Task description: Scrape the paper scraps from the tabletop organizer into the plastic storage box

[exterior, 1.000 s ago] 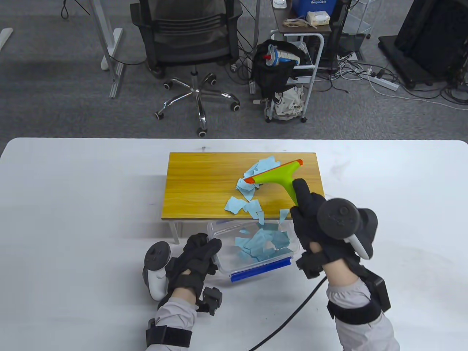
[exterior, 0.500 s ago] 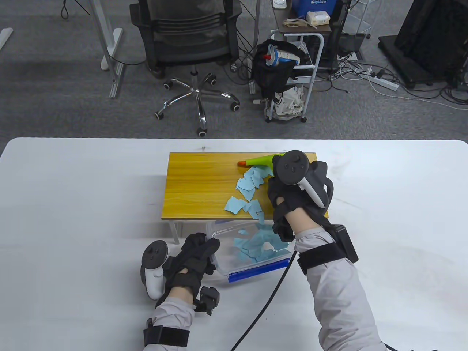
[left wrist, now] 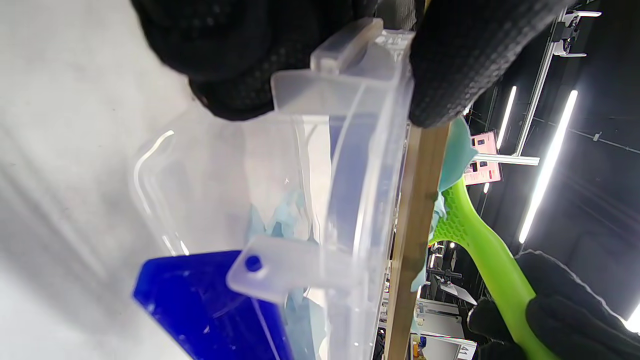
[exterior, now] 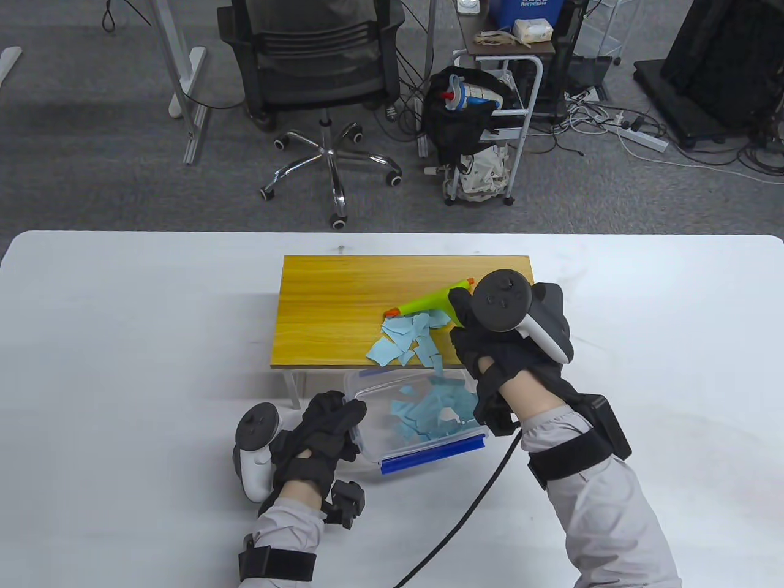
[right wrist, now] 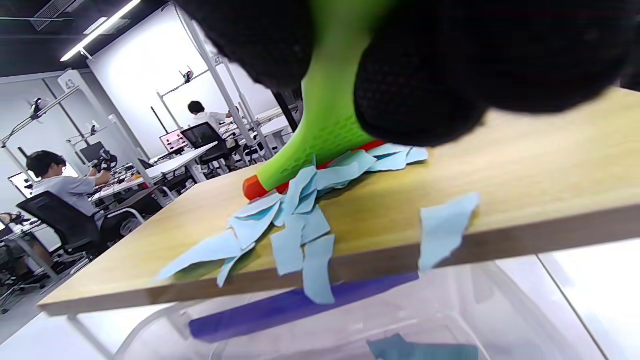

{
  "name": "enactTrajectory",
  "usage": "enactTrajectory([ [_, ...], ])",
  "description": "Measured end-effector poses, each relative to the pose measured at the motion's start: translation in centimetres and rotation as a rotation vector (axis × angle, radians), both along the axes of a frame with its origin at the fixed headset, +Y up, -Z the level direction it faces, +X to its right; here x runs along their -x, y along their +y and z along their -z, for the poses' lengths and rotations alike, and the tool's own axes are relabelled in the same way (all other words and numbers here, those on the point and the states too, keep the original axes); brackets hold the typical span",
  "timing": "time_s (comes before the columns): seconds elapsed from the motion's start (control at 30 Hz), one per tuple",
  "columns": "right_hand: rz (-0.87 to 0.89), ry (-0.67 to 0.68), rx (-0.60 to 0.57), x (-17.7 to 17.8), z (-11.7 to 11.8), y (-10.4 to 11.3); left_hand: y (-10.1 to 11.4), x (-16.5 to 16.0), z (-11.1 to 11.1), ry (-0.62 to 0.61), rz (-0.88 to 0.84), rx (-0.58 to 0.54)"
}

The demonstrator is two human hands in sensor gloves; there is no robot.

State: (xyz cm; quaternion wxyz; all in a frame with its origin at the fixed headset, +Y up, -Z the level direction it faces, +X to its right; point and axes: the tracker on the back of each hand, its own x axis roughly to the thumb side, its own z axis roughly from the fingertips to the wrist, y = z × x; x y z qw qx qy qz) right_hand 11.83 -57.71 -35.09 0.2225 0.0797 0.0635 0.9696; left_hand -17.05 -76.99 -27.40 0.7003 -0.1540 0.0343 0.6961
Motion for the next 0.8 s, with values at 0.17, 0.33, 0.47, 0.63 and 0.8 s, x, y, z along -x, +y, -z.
enactTrajectory([
  [0.17, 0.012, 0.037, 0.023, -0.5, -0.7, 0.1, 0.0, 0.1, 0.0, -0.008, -0.004, 0.003],
  [0.33, 0.033, 0.072, 0.050, -1.1, -1.1, 0.3, 0.0, 0.1, 0.0, -0.014, -0.007, 0.003],
  [0.47, 0.034, 0.101, 0.060, -1.5, -1.3, 0.7, 0.0, 0.1, 0.0, -0.018, -0.008, 0.006],
  [0.63, 0.060, 0.115, 0.027, -2.2, -1.7, 1.9, -0.1, 0.1, 0.0, -0.022, -0.007, 0.007],
  [0.8, 0.056, -0.064, -0.025, -3.4, -1.4, 2.5, -0.2, -0.1, 0.0, -0.033, -0.009, 0.010],
])
